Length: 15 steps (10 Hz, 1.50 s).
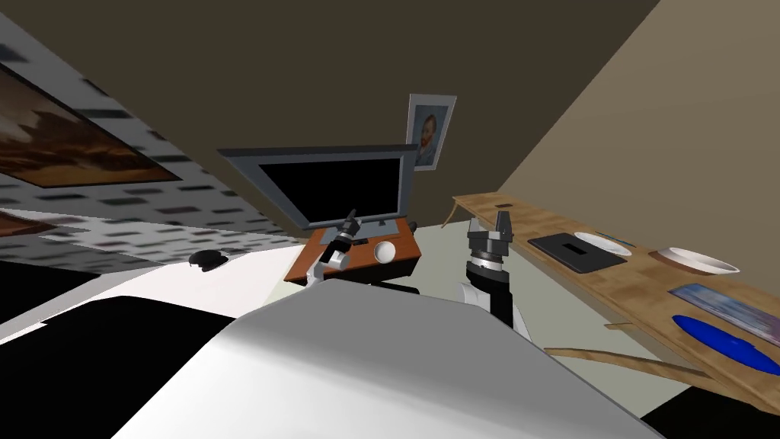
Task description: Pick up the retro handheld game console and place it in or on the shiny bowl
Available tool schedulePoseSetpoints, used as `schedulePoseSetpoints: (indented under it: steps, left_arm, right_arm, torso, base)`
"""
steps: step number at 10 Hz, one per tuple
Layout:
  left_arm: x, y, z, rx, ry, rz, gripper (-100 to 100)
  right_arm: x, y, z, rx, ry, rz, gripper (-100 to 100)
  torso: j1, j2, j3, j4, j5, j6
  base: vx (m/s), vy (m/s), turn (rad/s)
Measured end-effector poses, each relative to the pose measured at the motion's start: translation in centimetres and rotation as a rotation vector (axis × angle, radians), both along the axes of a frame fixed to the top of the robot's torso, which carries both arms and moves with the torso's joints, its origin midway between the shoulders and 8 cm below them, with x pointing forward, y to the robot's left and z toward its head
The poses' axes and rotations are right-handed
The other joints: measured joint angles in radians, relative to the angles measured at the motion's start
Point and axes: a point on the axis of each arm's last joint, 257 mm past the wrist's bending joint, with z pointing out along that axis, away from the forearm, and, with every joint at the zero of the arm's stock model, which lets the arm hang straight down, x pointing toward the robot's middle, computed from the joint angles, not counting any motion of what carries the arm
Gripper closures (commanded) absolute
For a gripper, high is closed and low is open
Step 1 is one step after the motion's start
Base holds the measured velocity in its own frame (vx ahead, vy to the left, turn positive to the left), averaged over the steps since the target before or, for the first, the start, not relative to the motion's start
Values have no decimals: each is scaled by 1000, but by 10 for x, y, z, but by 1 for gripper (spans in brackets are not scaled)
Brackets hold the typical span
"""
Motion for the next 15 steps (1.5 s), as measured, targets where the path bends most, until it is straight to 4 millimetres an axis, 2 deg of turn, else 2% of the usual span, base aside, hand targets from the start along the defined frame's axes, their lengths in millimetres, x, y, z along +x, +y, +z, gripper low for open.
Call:
schedulePoseSetpoints:
  steps: [2, 6, 9, 12, 15]
  left_arm:
    - [7, 9, -33, -17, 90, -2, -100]
    - [17, 22, -80, -48, 229, 4, -100]
    - [23, 42, -117, -80, 347, 16, -100]
    - [19, 57, -163, -115, 475, 44, -100]
    - [15, 80, -194, -146, 575, 72, -100]
  right_arm:
    - [0, 0, 0, 0, 0, 0, 0]
    - [0, 0, 0, 0, 0, 0, 0]
    - [0, 0, 0, 0, 0, 0, 0]
    - [0, 0, 0, 0, 0, 0, 0]
    - [0, 0, 0, 0, 0, 0, 0]
  torso:
    - [0, 0, 0, 0, 0, 0]
    - [-3, -3, -1, 0, -1, -1]
    - [0, 0, 0, 0, 0, 0]
    - [-1, -1, -1, 0, 0, -1]
    - [-2, -2, -1, 0, 0, -1]
  base:
    - [-46, 60, -174]
    - [-32, 34, -151]
    - [-46, 52, -201]
    - [-39, 41, -200]
    - [-28, 28, -180]
